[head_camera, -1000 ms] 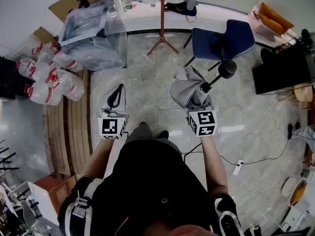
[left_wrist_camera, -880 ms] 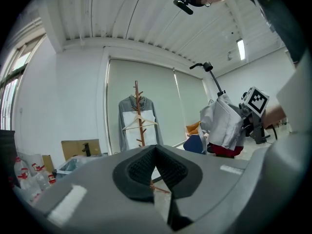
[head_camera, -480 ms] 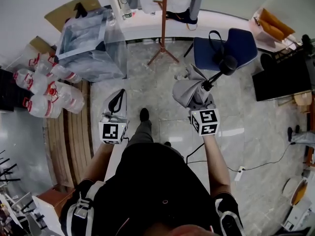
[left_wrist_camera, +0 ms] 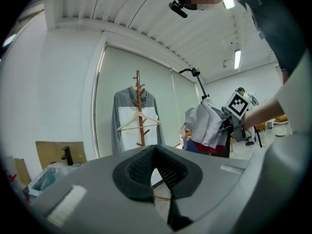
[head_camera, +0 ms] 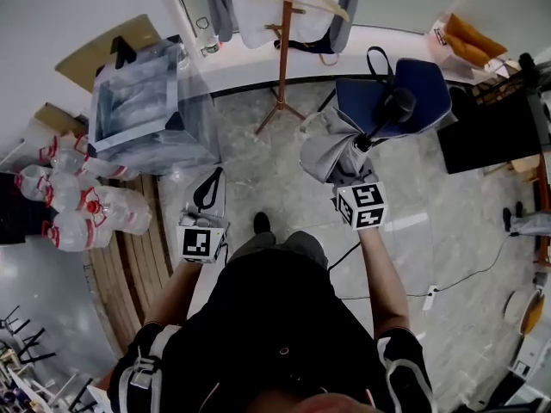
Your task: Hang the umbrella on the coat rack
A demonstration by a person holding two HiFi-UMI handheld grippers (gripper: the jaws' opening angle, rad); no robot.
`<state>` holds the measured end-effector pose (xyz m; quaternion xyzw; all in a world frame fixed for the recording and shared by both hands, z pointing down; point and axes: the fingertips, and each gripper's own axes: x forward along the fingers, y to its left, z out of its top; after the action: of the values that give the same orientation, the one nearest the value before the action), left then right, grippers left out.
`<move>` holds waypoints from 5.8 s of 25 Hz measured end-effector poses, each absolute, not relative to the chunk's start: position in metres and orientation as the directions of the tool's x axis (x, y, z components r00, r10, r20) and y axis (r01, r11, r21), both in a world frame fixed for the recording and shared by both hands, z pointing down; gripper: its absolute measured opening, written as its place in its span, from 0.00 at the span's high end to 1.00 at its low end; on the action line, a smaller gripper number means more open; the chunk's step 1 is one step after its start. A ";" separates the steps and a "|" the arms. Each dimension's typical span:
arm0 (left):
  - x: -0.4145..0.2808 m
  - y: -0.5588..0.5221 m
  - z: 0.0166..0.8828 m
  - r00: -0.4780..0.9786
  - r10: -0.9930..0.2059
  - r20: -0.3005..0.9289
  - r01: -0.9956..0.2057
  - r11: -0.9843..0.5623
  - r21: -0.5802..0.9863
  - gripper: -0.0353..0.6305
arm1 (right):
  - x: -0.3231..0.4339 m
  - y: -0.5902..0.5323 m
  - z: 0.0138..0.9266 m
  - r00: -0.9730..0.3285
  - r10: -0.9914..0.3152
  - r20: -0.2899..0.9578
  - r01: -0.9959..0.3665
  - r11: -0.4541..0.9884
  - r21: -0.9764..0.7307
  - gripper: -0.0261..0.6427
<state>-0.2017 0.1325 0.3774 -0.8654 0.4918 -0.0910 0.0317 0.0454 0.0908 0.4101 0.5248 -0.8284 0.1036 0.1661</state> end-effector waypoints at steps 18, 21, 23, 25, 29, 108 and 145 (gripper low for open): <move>-0.177 -0.024 0.388 0.376 -0.906 0.195 -0.899 -0.408 -0.159 0.94 | 0.064 -0.100 0.490 -0.471 -0.752 0.461 -0.858 0.511 -0.044 0.81; -0.171 -0.042 0.385 0.356 -0.919 0.168 -0.912 -0.381 -0.152 0.94 | 0.062 -0.120 0.511 -0.506 -0.717 0.479 -0.837 0.543 -0.072 0.81; -0.171 -0.053 0.384 0.351 -0.924 0.153 -0.916 -0.373 -0.150 0.94 | 0.059 -0.132 0.525 -0.521 -0.697 0.493 -0.825 0.559 -0.081 0.81; -0.172 -0.061 0.387 0.353 -0.922 0.159 -0.914 -0.376 -0.153 0.94 | 0.058 -0.143 0.541 -0.522 -0.685 0.509 -0.823 0.561 -0.088 0.81; -0.169 -0.082 0.391 0.391 -0.912 0.127 -0.904 -0.406 -0.133 0.94 | 0.057 -0.165 0.569 -0.504 -0.682 0.530 -0.831 0.550 -0.083 0.80; -0.139 -0.179 0.483 0.551 -0.807 0.211 -0.810 -0.578 -0.097 0.94 | 0.025 -0.322 0.769 -0.395 -0.695 0.600 -0.905 0.407 -0.124 0.81; -0.163 -0.187 0.517 0.505 -0.820 0.268 -0.831 -0.546 -0.103 0.94 | 0.005 -0.383 0.804 -0.322 -0.789 0.523 -0.919 0.393 0.026 0.78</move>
<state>-0.1629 -0.1867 0.5167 -0.8674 0.4761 -0.1436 -0.0194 0.0050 -0.3829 0.8037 0.5331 -0.8011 0.1394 0.2336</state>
